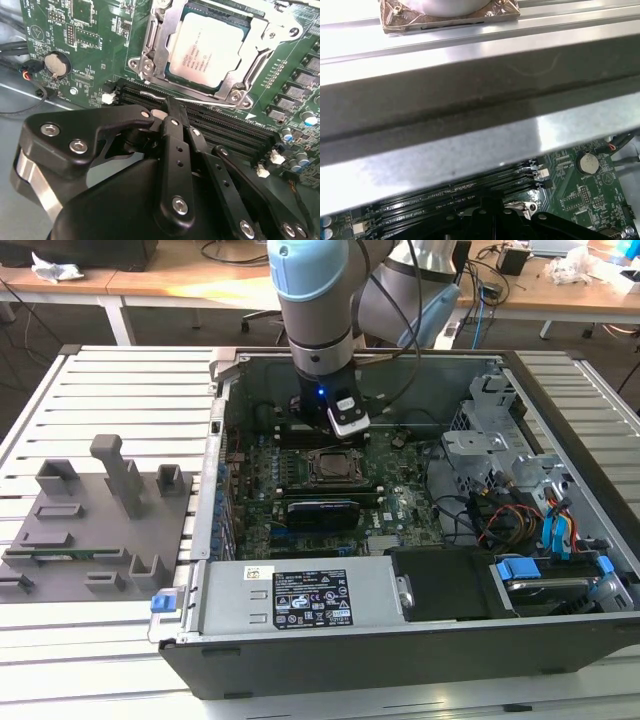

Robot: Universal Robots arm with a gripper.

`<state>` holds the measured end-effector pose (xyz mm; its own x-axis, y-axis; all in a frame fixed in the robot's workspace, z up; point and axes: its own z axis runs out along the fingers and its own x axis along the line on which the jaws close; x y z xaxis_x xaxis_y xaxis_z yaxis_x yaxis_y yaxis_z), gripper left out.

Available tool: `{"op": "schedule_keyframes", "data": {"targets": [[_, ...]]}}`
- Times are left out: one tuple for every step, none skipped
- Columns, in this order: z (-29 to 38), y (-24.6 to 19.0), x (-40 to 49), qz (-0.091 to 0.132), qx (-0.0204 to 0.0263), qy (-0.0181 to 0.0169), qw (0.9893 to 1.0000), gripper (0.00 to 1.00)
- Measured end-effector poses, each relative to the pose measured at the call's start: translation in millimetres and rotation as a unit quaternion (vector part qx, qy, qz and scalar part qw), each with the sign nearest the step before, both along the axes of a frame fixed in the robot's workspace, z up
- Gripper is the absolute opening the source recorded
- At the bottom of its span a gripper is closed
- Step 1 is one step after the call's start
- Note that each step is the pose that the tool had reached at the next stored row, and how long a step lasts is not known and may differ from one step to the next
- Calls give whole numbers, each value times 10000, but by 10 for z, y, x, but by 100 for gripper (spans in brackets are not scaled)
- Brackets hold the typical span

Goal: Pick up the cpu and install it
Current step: 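Install the first cpu locking lever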

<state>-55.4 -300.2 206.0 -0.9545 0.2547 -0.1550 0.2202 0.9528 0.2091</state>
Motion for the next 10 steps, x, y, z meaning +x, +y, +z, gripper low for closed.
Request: {"op": "schedule_keyframes", "data": {"targets": [[-7, 0, -6, -3, -6, -7, 10000, 11], [-14, 0, -11, -7, -12, -15, 10000, 11], [-26, 0, -17, -13, -21, -31, 10000, 11], [-34, 0, -18, -15, -29, -40, 10000, 11], [-39, 0, -18, -16, -38, -46, 10000, 11], [-45, 0, -18, -18, -50, -52, 10000, 11], [-51, 0, -18, -19, -60, -58, 10000, 11], [-56, 0, -18, -19, -67, -63, 10000, 11], [-61, 0, -18, -20, -77, -67, 9999, 11], [-67, 0, -18, -21, -87, -71, 9999, 11]]}}
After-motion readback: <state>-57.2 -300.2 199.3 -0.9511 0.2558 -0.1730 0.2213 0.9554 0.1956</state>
